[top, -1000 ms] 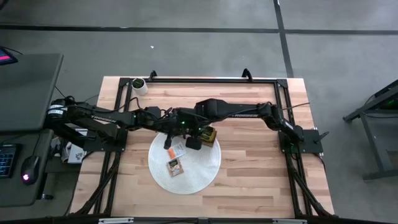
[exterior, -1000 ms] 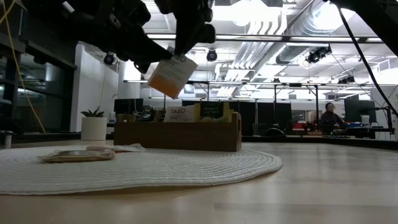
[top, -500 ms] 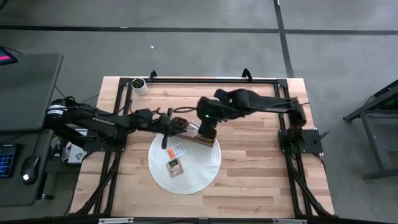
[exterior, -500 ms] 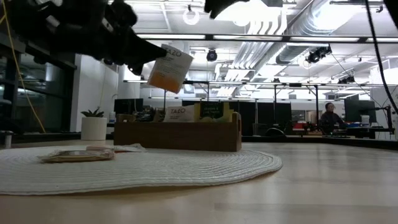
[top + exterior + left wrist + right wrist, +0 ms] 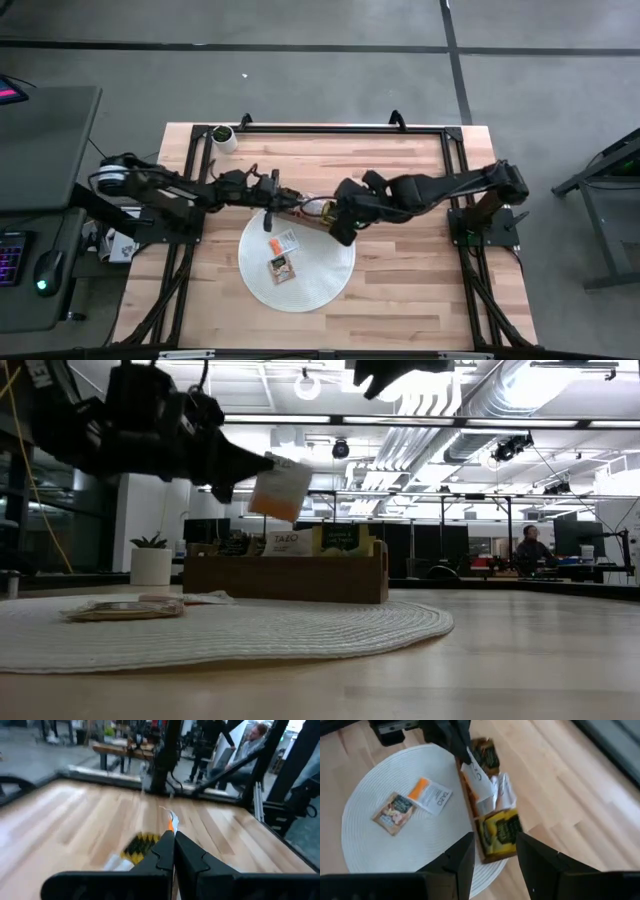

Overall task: Pick & Place Tea
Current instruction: Put the orange tea bag into the middle section of the wooden organizer

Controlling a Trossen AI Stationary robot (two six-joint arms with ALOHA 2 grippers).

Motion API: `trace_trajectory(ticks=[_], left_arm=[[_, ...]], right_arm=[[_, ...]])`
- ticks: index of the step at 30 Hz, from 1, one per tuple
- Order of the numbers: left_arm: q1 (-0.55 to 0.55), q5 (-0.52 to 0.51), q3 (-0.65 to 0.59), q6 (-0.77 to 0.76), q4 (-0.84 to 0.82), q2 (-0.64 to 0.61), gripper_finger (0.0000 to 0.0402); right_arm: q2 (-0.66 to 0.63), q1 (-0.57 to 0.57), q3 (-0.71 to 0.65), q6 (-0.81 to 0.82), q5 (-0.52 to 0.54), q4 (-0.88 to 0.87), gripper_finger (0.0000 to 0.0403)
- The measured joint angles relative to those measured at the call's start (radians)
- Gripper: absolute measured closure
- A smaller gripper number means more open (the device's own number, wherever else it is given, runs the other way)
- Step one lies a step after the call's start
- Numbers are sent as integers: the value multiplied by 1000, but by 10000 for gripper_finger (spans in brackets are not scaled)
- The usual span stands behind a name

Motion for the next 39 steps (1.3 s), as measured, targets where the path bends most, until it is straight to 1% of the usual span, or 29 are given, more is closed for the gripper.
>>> trace_trajectory(ticks=[3, 6, 12, 19, 23, 29, 34, 36, 39], left_arm=[[3, -9, -1, -32, 75, 96, 401], [3, -29, 1, -59, 187, 161, 401], [1, -19, 8, -97, 203, 263, 401], [1, -19, 54, -115, 214, 336, 401], [1, -22, 59, -138, 205, 347, 401], [2, -82, 59, -154, 148, 347, 401], [1, -54, 59, -160, 143, 347, 400], [1, -47, 59, -145, 156, 347, 395], [6, -44, 58, -124, 171, 327, 372]], right_arm=[[-24, 19, -72, 52, -10, 46, 262], [-53, 43, -120, 101, -8, 73, 262], [-93, 79, -179, 164, -4, 96, 262], [-117, 88, -202, 181, 9, 112, 263], [-118, 88, -202, 179, 5, 115, 263], [-118, 88, -202, 170, 0, 121, 263], [-118, 88, -202, 155, -6, 129, 263], [-118, 88, -202, 155, -6, 128, 263], [-118, 88, -202, 155, -6, 128, 263]])
